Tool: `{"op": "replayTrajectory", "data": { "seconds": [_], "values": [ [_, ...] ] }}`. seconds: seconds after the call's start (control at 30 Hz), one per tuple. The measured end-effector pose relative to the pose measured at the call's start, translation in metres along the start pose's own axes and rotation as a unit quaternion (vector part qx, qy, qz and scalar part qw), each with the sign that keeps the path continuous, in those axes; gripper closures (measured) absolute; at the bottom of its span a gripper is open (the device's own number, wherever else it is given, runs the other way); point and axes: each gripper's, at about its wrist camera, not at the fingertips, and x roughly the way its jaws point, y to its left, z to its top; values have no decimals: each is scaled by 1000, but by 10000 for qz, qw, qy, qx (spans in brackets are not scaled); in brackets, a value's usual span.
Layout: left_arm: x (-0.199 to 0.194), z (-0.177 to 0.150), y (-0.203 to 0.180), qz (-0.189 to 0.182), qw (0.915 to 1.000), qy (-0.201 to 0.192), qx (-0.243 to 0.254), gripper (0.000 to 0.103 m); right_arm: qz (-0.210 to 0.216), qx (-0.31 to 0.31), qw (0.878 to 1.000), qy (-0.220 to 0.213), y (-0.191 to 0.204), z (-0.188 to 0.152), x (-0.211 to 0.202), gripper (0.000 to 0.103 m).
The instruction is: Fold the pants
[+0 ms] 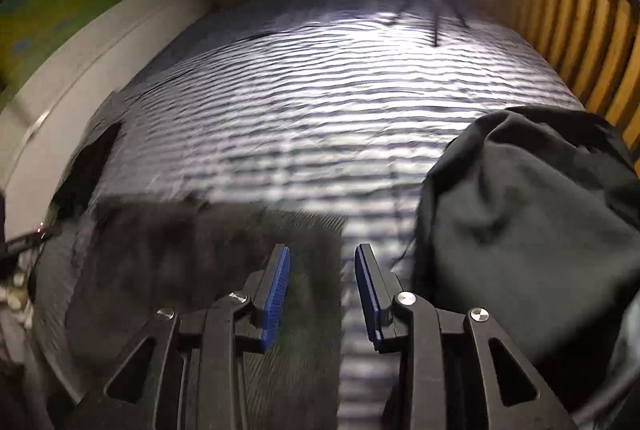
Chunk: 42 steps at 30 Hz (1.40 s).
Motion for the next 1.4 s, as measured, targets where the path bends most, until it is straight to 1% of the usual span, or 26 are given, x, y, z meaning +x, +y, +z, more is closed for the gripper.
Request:
{"op": "replayTrajectory", "data": {
  "seconds": [0.1, 0.17, 0.23, 0.3, 0.33, 0.37, 0.43, 0.47, 0.57, 0.6, 0.63, 0.7, 0.73, 0.8, 0.83, 0.9, 0.97, 1.03, 1.07, 1.1, 1.17, 1.23, 1.27, 1.3, 1.37, 1.4],
  "values": [
    [-13, -45, -17, -130, 9992, 172, 341, 93, 354, -476, 9982, 102, 26, -40, -17, 72],
    [-9, -71, -25, -121, 9983, 308, 490, 93, 329, -779, 9962, 193, 43, -60, -17, 72],
    [2, -89, -32, 44, 9970, 394, 664, 93, 196, -1139, 9930, 246, 59, -80, -11, 72],
    [24, -107, -29, 526, 9934, 535, 871, 93, -13, -1369, 9900, 348, 67, -91, 1, 72],
    [31, -113, -27, 709, 9913, 581, 942, 93, -200, -1461, 9882, 406, 68, -95, 10, 72],
    [32, -116, -22, 662, 9924, 430, 945, 92, -355, -1533, 9865, 461, 67, -98, 19, 72],
    [30, -113, -17, 560, 9943, 460, 783, 91, -368, -1430, 9876, 533, 60, -99, 32, 69],
    [28, -111, -13, 548, 9951, 475, 672, 91, -381, -1361, 9886, 526, 59, -98, 32, 67],
    [16, -109, -9, 529, 9965, 468, 449, 90, -384, -1265, 9901, 477, 60, -96, 18, 67],
    [9, -108, -9, 484, 9971, 424, 411, 87, -290, -1153, 9921, 395, 57, -95, 10, 65],
    [3, -108, -10, 433, 9976, 372, 390, 84, -186, -979, 9946, 304, 53, -95, 0, 65],
    [-11, -107, -18, 334, 9982, 231, 430, 70, -17, -611, 9980, 182, 43, -97, -14, 64],
    [-15, -108, -22, 319, 9983, 178, 465, 69, -4, -383, 9992, 100, 35, -100, -23, 62],
    [-22, -108, -39, 194, 9977, 145, 632, 69, -113, 22, 9999, -36, 18, -102, -29, 46],
    [-22, -108, -47, 123, 9974, 144, 694, 69, -115, 310, 9994, -96, 5, -105, -32, 43],
    [-19, -107, -70, -6, 9955, 131, 935, 69, 5, 836, 9965, -29, -18, -107, -30, 42],
    [-10, -104, -96, -20, 9925, 126, 1215, 69, 239, 1374, 9899, 234, -35, -112, -20, 42],
    [6, -101, -125, -162, 9892, 196, 1444, 69, 479, 1765, 9823, 399, -46, -118, -11, 42],
    [18, -99, -143, -281, 9867, 284, 1574, 69, 555, 1913, 9790, 441, -47, -121, -8, 42],
    [25, -99, -153, -339, 9849, 323, 1666, 69, 626, 2025, 9762, 469, -48, -124, -5, 42],
    [48, -101, -178, -359, 9789, 409, 1970, 69, 776, 2215, 9706, 534, -47, -128, 3, 42],
    [72, -105, -188, -236, 9750, 631, 2116, 69, 853, 2430, 9642, 637, -47, -133, 10, 42],
    [91, -110, -189, -129, 9723, 899, 2156, 69, 926, 2576, 9595, 671, -48, -138, 12, 42],
    [101, -114, -189, -61, 9708, 1013, 2174, 69, 981, 2740, 9541, 705, -50, -141, 14, 42],
    [103, -119, -189, -58, 9685, 856, 2337, 69, 1148, 3021, 9439, 682, -53, -149, 13, 41],
    [102, -119, -189, -64, 9676, 878, 2365, 69, 1157, 3102, 9414, 640, -53, -153, 10, 41]
  ]
}}
